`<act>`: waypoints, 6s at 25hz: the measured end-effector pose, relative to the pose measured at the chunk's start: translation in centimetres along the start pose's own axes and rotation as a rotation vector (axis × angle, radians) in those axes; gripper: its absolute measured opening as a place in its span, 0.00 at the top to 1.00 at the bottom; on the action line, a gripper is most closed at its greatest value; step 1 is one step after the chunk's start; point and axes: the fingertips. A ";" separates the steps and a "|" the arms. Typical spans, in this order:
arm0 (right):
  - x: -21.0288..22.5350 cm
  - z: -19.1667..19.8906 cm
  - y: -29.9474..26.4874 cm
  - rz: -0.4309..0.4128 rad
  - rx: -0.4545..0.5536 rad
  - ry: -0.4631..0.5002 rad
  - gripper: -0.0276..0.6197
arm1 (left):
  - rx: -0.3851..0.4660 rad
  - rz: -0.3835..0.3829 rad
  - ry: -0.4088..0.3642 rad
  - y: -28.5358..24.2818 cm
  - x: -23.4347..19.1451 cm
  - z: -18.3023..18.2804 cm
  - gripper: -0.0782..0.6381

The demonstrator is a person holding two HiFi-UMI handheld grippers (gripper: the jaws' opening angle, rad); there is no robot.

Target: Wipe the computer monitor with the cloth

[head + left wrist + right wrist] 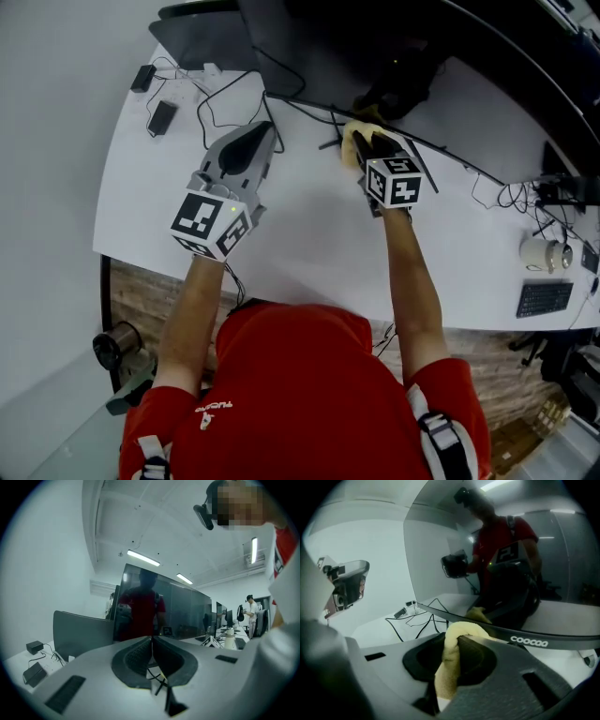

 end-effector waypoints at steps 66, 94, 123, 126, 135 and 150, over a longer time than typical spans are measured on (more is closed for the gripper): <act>-16.1 -13.0 -12.2 -0.109 0.253 -0.245 0.86 | 0.021 -0.100 0.035 8.8 -11.2 -0.5 0.87; -16.4 -24.6 -5.6 -0.125 0.440 -0.120 0.86 | 0.046 -0.047 0.027 6.4 -9.5 -1.5 0.87; -17.4 -39.1 5.0 -0.093 0.667 -0.031 0.86 | 0.103 0.027 0.038 5.9 -7.3 -4.3 0.87; -17.7 -39.8 6.1 -0.104 0.695 -0.016 0.86 | 0.113 0.018 0.032 6.2 -7.2 -4.7 0.87; -18.3 -39.2 11.2 -0.093 0.765 0.146 0.86 | 0.160 -0.007 0.020 6.4 -5.9 -6.2 0.87; -14.3 -24.7 18.9 -0.020 0.652 0.356 0.86 | 0.209 0.014 -0.081 4.9 4.5 -8.6 0.87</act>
Point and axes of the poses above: the fingertips, and each gripper's own axes: y backward along the fingers, x to its right, z out of its underside, and after that the axes turned 8 degrees about y, right-handed
